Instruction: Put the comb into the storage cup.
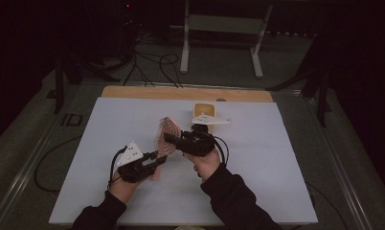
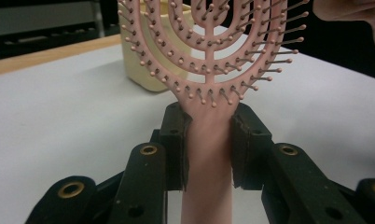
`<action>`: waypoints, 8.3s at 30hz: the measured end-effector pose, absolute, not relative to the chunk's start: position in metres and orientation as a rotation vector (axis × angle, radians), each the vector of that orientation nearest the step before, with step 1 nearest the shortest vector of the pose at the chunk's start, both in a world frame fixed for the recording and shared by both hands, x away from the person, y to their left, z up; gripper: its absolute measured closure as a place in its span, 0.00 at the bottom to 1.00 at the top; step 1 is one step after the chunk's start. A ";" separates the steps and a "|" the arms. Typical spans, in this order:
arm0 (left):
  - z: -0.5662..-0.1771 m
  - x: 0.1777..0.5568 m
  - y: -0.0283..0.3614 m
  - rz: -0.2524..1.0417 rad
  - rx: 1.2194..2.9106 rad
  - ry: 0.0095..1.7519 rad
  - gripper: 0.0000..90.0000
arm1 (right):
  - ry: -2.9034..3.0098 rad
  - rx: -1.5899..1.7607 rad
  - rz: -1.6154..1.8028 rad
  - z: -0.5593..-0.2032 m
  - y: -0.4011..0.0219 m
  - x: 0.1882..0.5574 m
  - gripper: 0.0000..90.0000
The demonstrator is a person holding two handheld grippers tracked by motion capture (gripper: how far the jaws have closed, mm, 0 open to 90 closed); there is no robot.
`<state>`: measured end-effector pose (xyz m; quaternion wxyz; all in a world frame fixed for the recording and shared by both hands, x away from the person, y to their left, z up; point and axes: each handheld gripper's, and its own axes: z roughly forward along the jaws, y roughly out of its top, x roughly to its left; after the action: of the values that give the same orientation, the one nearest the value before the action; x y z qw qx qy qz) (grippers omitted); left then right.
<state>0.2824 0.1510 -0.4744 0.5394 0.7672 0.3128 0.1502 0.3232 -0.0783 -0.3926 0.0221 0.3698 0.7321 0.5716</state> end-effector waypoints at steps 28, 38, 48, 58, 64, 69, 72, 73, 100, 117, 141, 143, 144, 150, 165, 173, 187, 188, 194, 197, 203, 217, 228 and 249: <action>-0.475 0.286 0.159 0.218 1.853 0.761 0.08 | 2.231 1.047 1.748 -0.379 -0.098 0.329 0.72; -0.482 0.284 0.168 0.214 1.898 0.773 0.00 | 2.219 1.054 1.747 -0.377 -0.108 0.333 0.72; -0.485 0.278 0.179 0.188 1.911 0.744 0.00 | 2.202 1.050 1.745 -0.372 -0.120 0.338 0.72; -0.490 0.268 0.202 0.202 1.917 0.780 0.00 | 2.188 1.038 1.728 -0.370 -0.133 0.343 0.73; -0.493 0.262 0.211 0.198 1.919 0.789 0.00 | 2.181 1.027 1.718 -0.366 -0.140 0.347 0.73; -0.497 0.259 0.215 0.204 1.918 0.791 0.00 | 2.160 1.033 1.729 -0.360 -0.148 0.349 0.73; -0.498 0.257 0.218 0.209 1.906 0.791 0.00 | 2.153 1.027 1.733 -0.358 -0.151 0.350 0.73; -0.498 0.257 0.218 0.209 1.906 0.791 0.00 | 2.153 1.027 1.733 -0.358 -0.151 0.350 0.73; -0.499 0.251 0.226 0.256 1.883 0.819 0.00 | 1.982 0.974 1.741 -0.295 -0.185 0.373 0.73; -0.499 0.251 0.228 0.254 1.866 0.819 0.00 | 1.885 0.958 1.718 -0.276 -0.190 0.395 0.73; -0.500 0.251 0.228 0.256 1.872 0.816 0.00 | 1.738 0.985 1.671 -0.268 -0.199 0.426 0.73; -0.500 0.251 0.228 0.251 1.869 0.815 0.00 | 1.725 0.973 1.682 -0.272 -0.199 0.429 0.73; -0.500 0.251 0.228 0.249 1.870 0.812 0.00 | 1.728 0.969 1.669 -0.275 -0.198 0.430 0.73; -0.499 0.251 0.228 0.247 1.865 0.809 0.00 | 1.700 1.001 1.674 -0.289 -0.199 0.438 0.73; -0.499 0.250 0.228 0.249 1.862 0.801 0.00 | 1.715 1.031 1.682 -0.312 -0.191 0.445 0.73; -0.499 0.250 0.228 0.252 1.859 0.803 0.00 | 1.756 1.062 1.669 -0.332 -0.188 0.449 0.73; -0.499 0.250 0.229 0.251 1.858 0.800 0.00 | 1.763 1.092 1.683 -0.358 -0.185 0.452 0.73; -0.499 0.250 0.229 0.249 1.856 0.800 0.00 | 1.764 1.100 1.681 -0.360 -0.185 0.452 0.73; -0.499 0.250 0.229 0.251 1.855 0.799 0.00 | 1.769 1.116 1.674 -0.370 -0.184 0.453 0.73; -0.499 0.250 0.228 0.252 1.855 0.798 0.00 | 1.774 1.127 1.676 -0.376 -0.184 0.453 0.73; -0.499 0.250 0.229 0.252 1.858 0.795 0.00 | 1.771 1.146 1.682 -0.383 -0.185 0.455 0.73; -0.499 0.250 0.229 0.250 1.857 0.796 0.00 | 1.768 1.175 1.698 -0.401 -0.185 0.456 0.73; -0.499 0.250 0.228 0.243 1.856 0.795 0.00 | 1.776 1.202 1.702 -0.412 -0.186 0.458 0.73; -0.500 0.251 0.228 0.240 1.865 0.792 0.00 | 1.766 1.291 1.683 -0.428 -0.200 0.460 0.70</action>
<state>0.2508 0.2277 -0.5004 0.5233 0.7789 0.3307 0.1003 0.4599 -0.2004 -0.4284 0.1896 0.4593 0.6281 0.5989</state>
